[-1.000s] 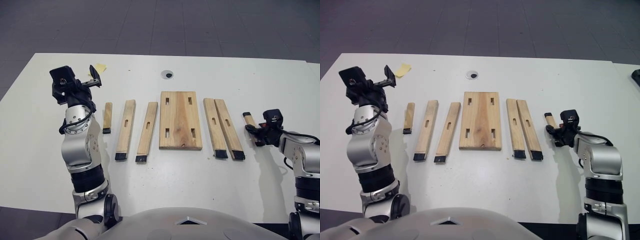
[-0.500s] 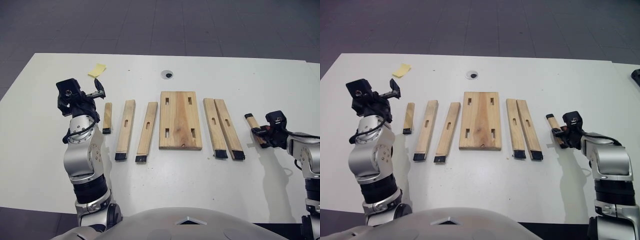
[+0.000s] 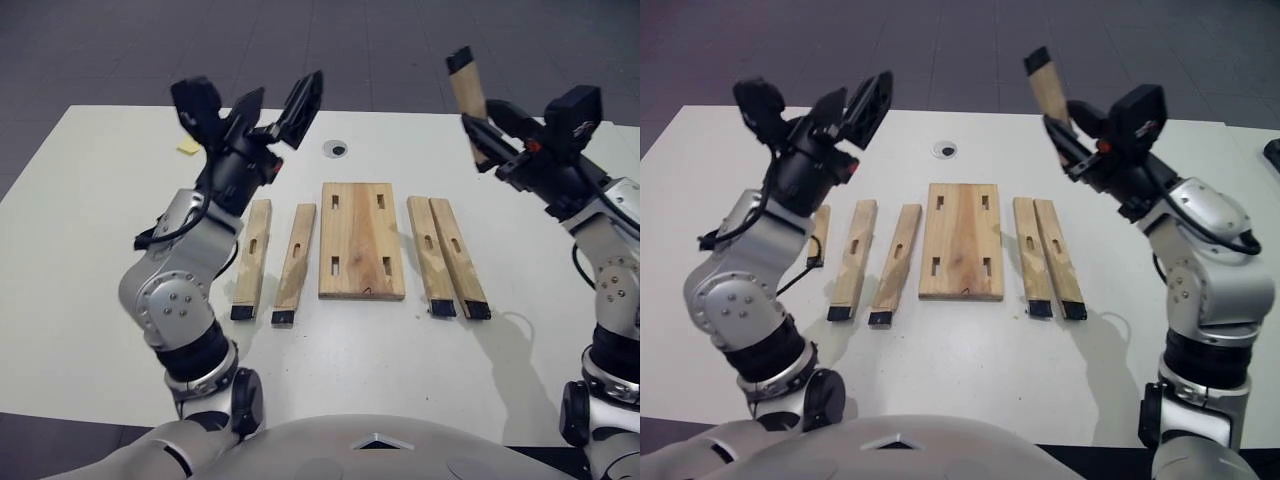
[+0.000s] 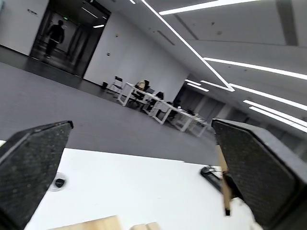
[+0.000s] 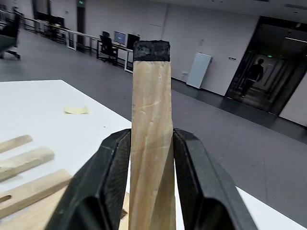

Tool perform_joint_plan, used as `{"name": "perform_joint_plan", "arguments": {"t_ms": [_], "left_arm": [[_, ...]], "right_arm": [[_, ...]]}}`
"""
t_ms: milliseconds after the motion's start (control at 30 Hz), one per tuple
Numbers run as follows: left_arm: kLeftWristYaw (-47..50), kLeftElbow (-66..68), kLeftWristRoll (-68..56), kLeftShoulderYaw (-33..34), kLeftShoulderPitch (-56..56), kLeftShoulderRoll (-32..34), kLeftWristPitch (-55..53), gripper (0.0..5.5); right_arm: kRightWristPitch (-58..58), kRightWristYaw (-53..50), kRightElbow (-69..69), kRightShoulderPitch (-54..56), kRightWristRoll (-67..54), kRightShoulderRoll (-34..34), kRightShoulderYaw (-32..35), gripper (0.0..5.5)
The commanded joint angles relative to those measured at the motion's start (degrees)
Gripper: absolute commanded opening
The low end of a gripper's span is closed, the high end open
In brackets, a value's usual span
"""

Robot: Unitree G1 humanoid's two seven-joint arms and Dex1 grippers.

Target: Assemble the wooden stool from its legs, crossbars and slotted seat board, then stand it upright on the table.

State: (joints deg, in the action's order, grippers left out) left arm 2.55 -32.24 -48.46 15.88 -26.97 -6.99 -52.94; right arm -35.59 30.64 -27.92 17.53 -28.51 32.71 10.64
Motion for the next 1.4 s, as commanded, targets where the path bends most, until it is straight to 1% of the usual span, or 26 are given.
{"name": "perform_joint_plan", "arguments": {"t_ms": [33, 100, 267, 600, 767, 833, 900, 1133, 1267, 1400], "left_arm": [[4.9, 4.2, -4.2, -0.4, -4.1, -3.6, 0.1, 5.4], [6.2, 5.1, -4.9, -1.9, -4.9, -4.5, 0.1, 5.4], [9.6, 3.8, -9.9, -3.9, -1.7, -5.2, -0.4, 5.4], [11.3, 7.9, -14.7, -7.8, -3.9, -2.8, -0.7, 5.4], [10.7, 9.4, -15.9, -8.4, -4.5, -1.5, -0.8, 4.63], [10.4, 9.9, -16.3, -8.8, -4.7, -1.1, -0.9, 4.24], [10.4, 10.5, -16.5, -9.2, -4.6, -0.8, -0.8, 3.99], [10.4, 12.0, -16.1, -10.0, -4.8, 0.4, -0.1, 2.58], [10.2, 12.3, -16.1, -9.9, -4.9, 0.9, 0.3, 1.91], [10.2, 12.4, -15.6, -10.2, -4.5, 1.4, 0.9, 1.14]], "right_arm": [[3.1, -0.4, -1.2, -0.4, 2.2, -2.7, -5.5, 1.31], [3.7, -0.9, -1.7, -1.1, 2.6, -3.4, -6.1, 1.31], [5.2, -2.3, -2.4, -0.6, 4.1, -6.0, -9.8, 1.31], [6.1, -7.2, -4.7, -2.4, 7.3, -10.8, -13.6, 1.31], [7.2, -7.5, -4.3, -3.0, 8.2, -11.2, -13.6, 1.31], [7.3, -7.6, -4.5, -3.1, 8.3, -11.2, -13.6, 1.31], [7.5, -7.6, -4.7, -3.5, 8.6, -11.3, -13.7, 1.31], [7.8, -7.4, -4.3, -3.9, 9.2, -11.3, -13.9, 1.31], [8.0, -7.0, -3.9, -4.1, 9.6, -11.1, -14.2, 1.31], [8.0, -6.9, -3.7, -4.3, 9.8, -11.1, -14.2, 1.31]]}}
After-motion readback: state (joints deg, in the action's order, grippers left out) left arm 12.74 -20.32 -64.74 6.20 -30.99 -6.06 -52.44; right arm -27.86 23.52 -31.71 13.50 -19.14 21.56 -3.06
